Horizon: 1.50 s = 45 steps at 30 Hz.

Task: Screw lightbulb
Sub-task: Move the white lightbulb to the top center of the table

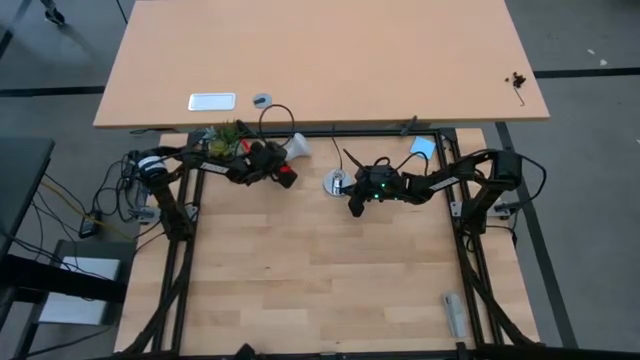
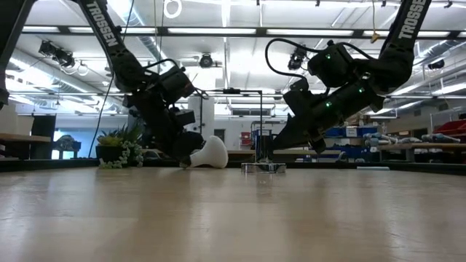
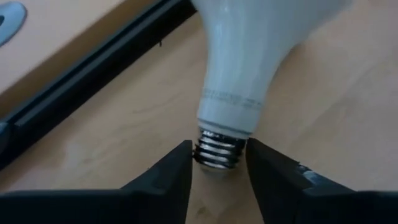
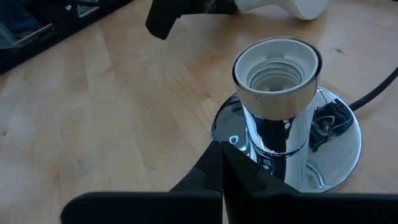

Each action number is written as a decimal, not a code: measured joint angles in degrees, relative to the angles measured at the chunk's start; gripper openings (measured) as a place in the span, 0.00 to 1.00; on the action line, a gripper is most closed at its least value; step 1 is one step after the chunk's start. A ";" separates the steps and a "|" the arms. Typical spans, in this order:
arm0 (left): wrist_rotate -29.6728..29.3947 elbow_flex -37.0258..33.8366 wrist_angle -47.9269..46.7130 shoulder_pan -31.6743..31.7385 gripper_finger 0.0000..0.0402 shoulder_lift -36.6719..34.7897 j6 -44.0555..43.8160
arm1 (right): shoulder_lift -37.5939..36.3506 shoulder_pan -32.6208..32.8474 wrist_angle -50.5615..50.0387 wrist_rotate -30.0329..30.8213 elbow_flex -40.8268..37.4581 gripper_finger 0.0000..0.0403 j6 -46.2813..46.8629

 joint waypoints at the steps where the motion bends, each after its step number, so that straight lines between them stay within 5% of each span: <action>1: 0.13 0.00 -0.42 -0.21 0.37 -0.02 -0.17 | 0.00 0.00 0.02 0.02 0.00 0.02 0.00; 9: 0.77 0.22 -3.43 -4.43 0.24 -0.28 -12.13 | 0.00 0.00 -0.02 0.00 0.00 0.02 0.11; 23: 7.02 -0.11 2.48 -18.47 0.22 0.07 -31.43 | 0.00 -1.20 0.45 0.26 0.00 0.02 -1.48; 36: 3.13 -0.11 3.56 -20.36 0.35 0.09 -30.89 | 0.00 -1.54 1.14 -1.03 2.84 0.02 -4.79; 45: 3.09 -0.09 3.43 -20.38 0.38 0.02 -22.73 | 0.00 -2.38 1.10 -1.05 2.89 0.05 -4.99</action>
